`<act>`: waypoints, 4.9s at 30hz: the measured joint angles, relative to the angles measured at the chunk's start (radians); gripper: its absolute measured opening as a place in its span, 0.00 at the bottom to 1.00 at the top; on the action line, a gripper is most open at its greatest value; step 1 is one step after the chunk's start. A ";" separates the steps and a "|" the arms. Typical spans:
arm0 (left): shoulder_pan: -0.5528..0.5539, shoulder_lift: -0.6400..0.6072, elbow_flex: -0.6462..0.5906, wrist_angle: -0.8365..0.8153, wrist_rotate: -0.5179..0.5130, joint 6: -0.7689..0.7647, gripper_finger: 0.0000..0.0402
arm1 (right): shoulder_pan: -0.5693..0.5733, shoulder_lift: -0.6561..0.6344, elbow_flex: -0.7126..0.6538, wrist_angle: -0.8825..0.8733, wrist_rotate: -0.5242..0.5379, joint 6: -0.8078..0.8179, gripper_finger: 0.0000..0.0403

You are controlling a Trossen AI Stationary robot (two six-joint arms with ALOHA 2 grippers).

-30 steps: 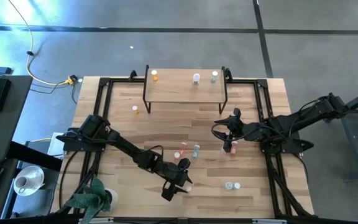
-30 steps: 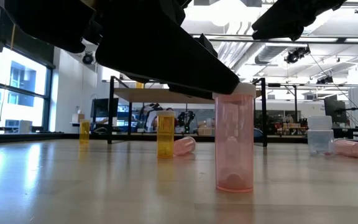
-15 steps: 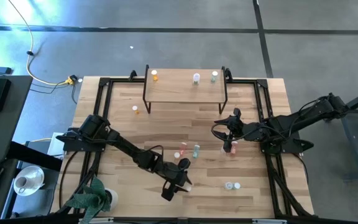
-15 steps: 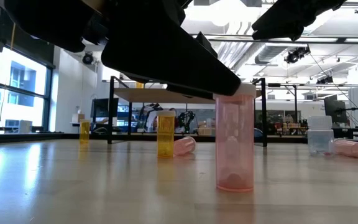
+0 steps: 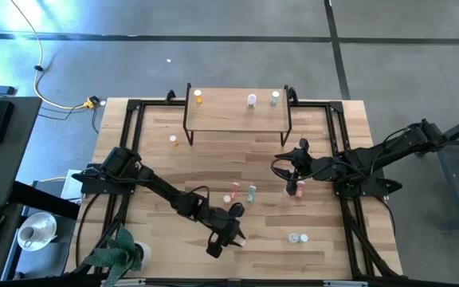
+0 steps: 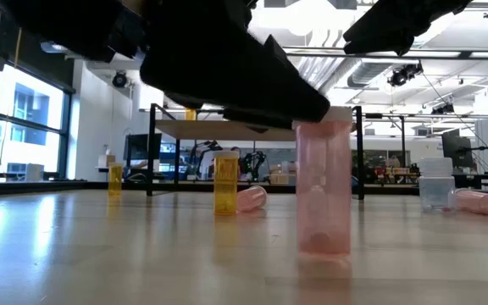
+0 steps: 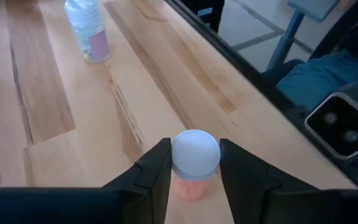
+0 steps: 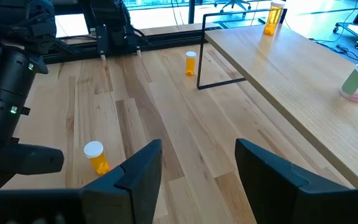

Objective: Pick and place medicine bottles onto shelf by color
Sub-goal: Put the bottom pink pill bottle on the shelf, then align the bottom orange pill bottle with the other orange pill bottle on the shelf

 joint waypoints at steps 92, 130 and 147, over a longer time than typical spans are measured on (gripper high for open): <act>0.972 -0.344 0.163 -0.577 -0.202 -0.097 0.36 | 0.001 -0.020 0.000 0.022 -0.011 -0.008 0.48; 0.960 -0.533 0.168 -0.626 -0.212 -0.121 0.46 | 0.001 -0.020 0.000 0.018 -0.011 -0.008 0.48; 0.696 -0.705 0.053 -0.666 -0.144 -0.085 0.46 | 0.001 -0.020 0.000 0.018 -0.061 0.000 0.48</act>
